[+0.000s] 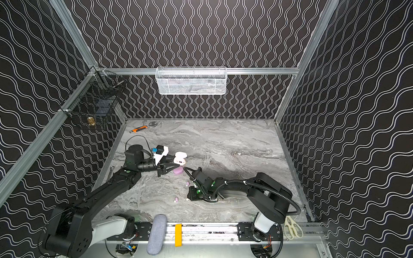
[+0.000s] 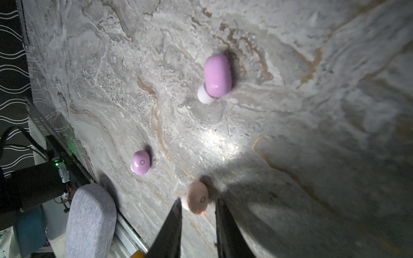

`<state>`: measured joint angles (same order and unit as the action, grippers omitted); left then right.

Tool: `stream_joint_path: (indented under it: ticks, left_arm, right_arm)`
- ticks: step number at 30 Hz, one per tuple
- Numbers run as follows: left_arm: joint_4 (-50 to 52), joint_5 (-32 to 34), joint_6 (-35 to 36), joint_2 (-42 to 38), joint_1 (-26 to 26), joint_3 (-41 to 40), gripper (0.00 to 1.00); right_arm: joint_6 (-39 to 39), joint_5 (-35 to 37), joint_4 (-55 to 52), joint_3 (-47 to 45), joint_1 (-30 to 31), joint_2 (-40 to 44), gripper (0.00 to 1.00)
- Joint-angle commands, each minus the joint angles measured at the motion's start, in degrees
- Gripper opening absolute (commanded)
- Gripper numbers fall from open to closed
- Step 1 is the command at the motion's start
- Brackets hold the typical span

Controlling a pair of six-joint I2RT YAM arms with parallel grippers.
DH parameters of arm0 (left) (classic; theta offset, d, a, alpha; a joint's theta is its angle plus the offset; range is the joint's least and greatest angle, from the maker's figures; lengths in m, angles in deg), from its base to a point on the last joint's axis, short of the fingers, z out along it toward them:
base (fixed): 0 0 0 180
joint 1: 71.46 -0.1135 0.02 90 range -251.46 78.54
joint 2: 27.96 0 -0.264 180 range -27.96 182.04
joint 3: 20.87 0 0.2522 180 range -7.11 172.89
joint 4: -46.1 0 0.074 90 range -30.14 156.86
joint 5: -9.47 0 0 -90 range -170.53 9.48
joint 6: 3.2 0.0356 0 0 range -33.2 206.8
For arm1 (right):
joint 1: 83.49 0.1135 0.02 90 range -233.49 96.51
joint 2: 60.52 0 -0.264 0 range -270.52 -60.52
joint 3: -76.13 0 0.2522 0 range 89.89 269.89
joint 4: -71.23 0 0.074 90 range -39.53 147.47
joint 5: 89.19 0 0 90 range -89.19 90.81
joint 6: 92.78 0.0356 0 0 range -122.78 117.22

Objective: Insert wireless bluetooth earbuds into charging case
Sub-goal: Pick up the wireless bluetooth earbud from the bottom-center of the table.

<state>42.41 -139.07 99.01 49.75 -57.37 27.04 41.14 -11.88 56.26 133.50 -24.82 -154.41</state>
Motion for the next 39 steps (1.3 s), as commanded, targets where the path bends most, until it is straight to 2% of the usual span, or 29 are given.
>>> stream_joint_path:
  ticks: [1,25,32,39]
  left_arm:
    - [-1.8,0.3,-0.5,0.0,-0.3,0.0,0.27]
    - [-2.9,0.2,-1.5,0.0,-1.2,-0.1,0.28]
    - [-3.2,0.3,-1.7,0.1,-1.2,-0.2,0.28]
    - [-3.8,1.9,-0.8,0.4,-1.1,-0.8,0.28]
  right_arm:
    - [-0.5,-0.6,0.9,0.2,0.0,-0.2,0.29]
    - [-1.8,2.0,-3.8,2.8,1.0,-3.9,0.21]
    - [-1.7,2.9,-4.4,2.7,1.0,-0.9,0.2]
    - [-2.5,6.4,-11.0,5.0,0.7,5.0,0.2]
